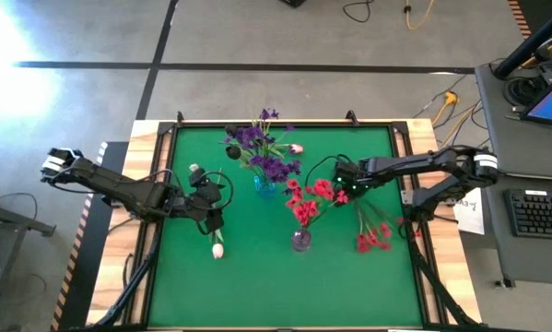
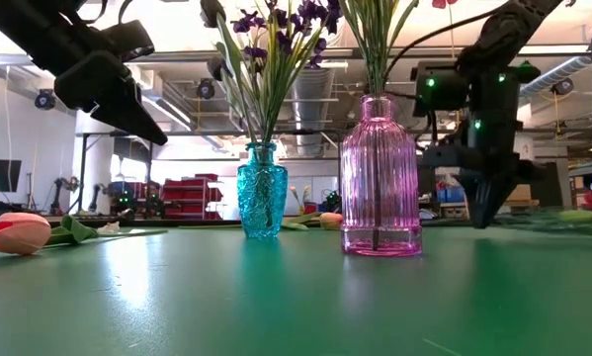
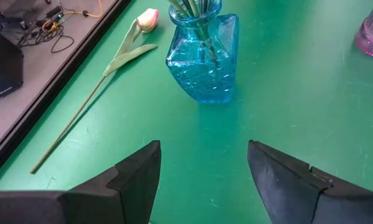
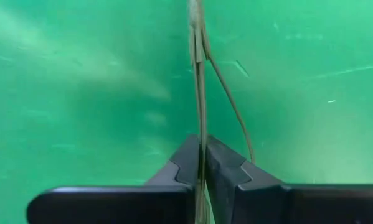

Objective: Sort flowers into vase by color
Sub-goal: Put the pink flowers into the purple vase

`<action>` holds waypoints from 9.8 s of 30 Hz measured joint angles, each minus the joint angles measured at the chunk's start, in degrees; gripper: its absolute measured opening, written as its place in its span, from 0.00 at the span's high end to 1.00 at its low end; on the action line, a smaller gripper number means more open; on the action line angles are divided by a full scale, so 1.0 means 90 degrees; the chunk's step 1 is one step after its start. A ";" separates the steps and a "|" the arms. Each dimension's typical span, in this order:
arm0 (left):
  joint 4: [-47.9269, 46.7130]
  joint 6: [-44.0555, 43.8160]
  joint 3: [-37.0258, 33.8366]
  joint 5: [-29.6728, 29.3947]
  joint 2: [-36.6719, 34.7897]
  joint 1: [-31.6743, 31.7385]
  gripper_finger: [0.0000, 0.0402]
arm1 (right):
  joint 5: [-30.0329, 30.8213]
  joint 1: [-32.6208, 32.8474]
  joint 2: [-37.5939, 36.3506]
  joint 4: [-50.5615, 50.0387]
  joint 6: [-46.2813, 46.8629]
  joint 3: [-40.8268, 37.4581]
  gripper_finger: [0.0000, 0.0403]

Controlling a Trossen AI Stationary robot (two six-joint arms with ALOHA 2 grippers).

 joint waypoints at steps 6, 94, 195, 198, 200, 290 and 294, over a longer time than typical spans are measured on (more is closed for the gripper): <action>0.0008 0.0003 0.0028 -0.0002 0.0000 0.0000 0.43 | 0.0004 0.0000 -0.0667 -0.0054 -0.0080 0.0088 0.97; -0.0989 0.1480 0.2300 0.0019 -0.0651 -0.0555 0.43 | 0.7785 0.1763 -0.0028 0.0279 -1.0465 0.5304 0.97; 0.4361 0.2734 0.2229 0.0355 0.1678 -0.0392 0.99 | 0.2745 0.2955 0.1016 0.4107 -1.9770 0.5302 0.95; 0.4442 0.2910 0.2229 0.0354 0.1678 -0.0391 1.00 | 0.2710 0.2975 0.1016 0.4138 -1.9319 0.5302 0.90; 0.4469 0.2995 0.2229 0.0361 0.1676 -0.0391 1.00 | 0.2609 0.2996 0.1016 0.4162 -1.9026 0.5302 0.85; 0.1558 0.2794 0.3112 0.1512 -0.0396 -0.1361 0.45 | 0.2445 0.3529 0.1238 0.4991 -2.0878 0.5302 0.97; 0.1916 0.2779 0.3150 0.1510 0.0159 -0.1244 0.45 | 0.2446 0.3529 0.1427 0.5428 -2.1333 0.5302 0.97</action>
